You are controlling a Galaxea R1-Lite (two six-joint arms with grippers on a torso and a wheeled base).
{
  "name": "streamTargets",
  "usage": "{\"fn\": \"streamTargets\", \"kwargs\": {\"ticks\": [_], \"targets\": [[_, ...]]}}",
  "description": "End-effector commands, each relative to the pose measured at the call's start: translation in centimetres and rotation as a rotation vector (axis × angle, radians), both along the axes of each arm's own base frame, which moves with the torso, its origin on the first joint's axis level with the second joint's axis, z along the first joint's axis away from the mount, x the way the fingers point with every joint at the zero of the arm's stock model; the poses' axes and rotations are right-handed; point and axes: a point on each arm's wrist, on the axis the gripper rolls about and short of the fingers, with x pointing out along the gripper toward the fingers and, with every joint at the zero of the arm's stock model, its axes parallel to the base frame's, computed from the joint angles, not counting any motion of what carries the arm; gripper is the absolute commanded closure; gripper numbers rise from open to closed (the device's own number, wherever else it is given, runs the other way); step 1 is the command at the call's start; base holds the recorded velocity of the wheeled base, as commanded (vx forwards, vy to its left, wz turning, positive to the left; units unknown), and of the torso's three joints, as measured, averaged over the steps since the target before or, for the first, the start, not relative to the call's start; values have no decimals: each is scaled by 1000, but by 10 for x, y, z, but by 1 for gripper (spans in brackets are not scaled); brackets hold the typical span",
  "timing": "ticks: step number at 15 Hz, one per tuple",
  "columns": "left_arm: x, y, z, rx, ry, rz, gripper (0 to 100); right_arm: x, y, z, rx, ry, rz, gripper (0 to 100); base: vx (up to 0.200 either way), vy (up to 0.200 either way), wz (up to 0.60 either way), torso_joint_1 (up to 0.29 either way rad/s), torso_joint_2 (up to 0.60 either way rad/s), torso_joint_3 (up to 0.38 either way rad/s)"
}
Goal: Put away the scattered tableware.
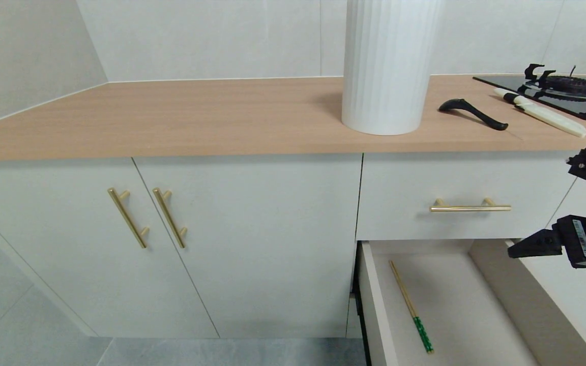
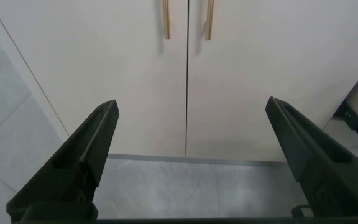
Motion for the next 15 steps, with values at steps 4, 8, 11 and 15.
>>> {"fn": "streamTargets", "kwargs": {"ticks": [4, 8, 11, 15], "targets": [[0, 0, 0, -1, 0, 1, 0, -16, -4, 12, 1, -69, 13, 0, 0, 0, 0, 29, -177, -146], [0, 0, 0, -1, 0, 1, 0, -17, -4, 10, -10, -62, 25, 0, 0, 0, 0, 118, -411, -312], [0, 0, 0, -1, 0, 1, 0, -12, -3, 6, -14, -54, 24, 0, 0, 0, 0, 157, -484, -300], [0, 0, 0, -1, 0, 1, 0, -8, -2, -1, -18, -64, 21, 0, 0, 0, 0, 171, -456, -288]]}}
